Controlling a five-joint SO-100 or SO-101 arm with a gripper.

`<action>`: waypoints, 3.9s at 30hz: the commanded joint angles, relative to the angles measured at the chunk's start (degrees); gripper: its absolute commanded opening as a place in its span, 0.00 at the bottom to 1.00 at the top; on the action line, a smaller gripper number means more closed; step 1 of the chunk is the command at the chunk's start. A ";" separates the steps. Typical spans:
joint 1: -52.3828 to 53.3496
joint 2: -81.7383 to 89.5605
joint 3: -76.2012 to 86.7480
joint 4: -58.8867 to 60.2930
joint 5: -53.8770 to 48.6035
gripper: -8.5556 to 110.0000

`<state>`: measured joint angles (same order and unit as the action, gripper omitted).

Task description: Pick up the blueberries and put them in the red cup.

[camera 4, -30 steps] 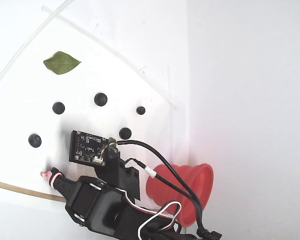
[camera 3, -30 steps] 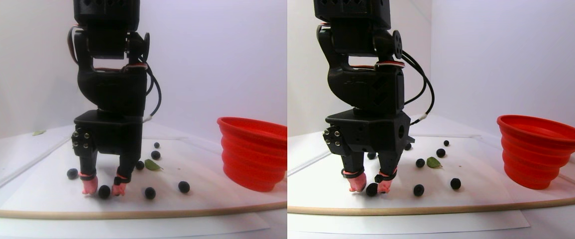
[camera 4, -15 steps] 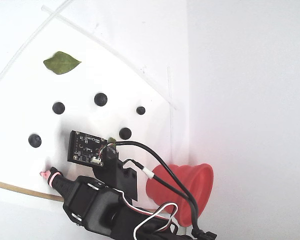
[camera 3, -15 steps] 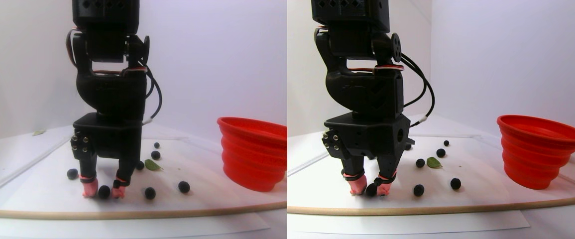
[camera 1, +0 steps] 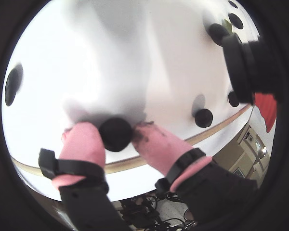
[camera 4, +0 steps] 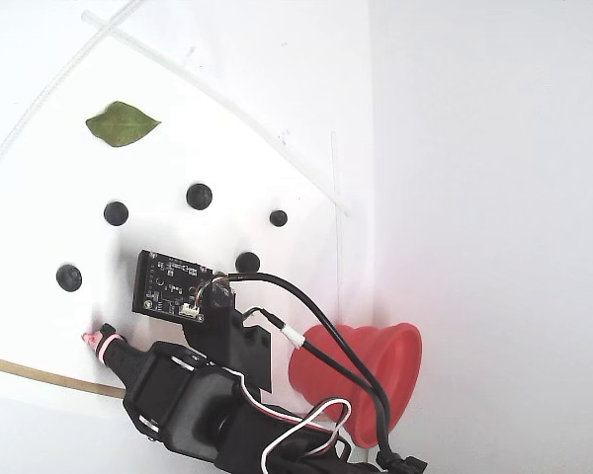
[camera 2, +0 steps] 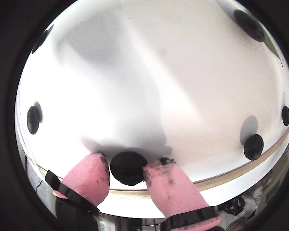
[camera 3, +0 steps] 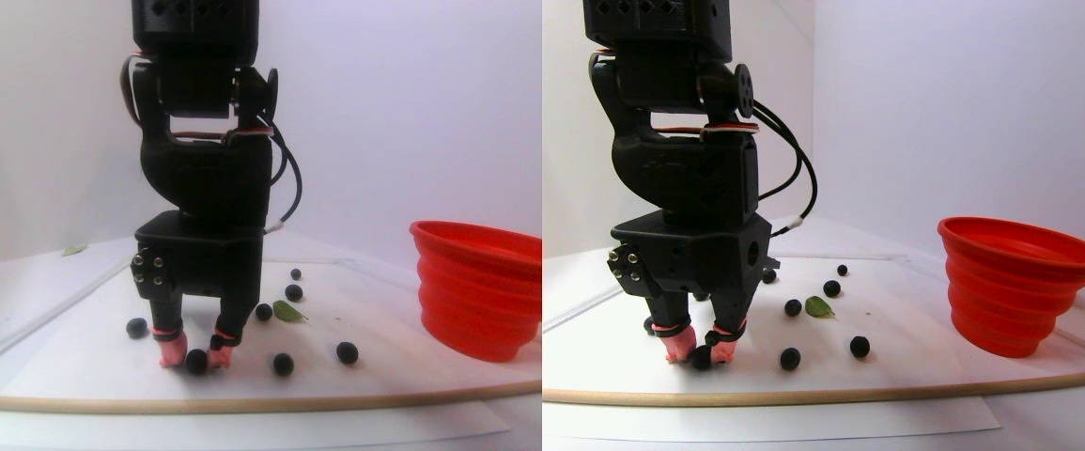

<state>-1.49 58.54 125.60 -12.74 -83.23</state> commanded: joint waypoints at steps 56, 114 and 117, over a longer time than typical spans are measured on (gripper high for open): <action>5.89 23.20 6.68 7.03 -7.73 0.16; 21.97 51.33 7.21 26.72 -17.84 0.16; 23.47 51.59 6.68 27.07 -18.46 0.16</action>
<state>19.60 104.50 134.30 14.06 -101.16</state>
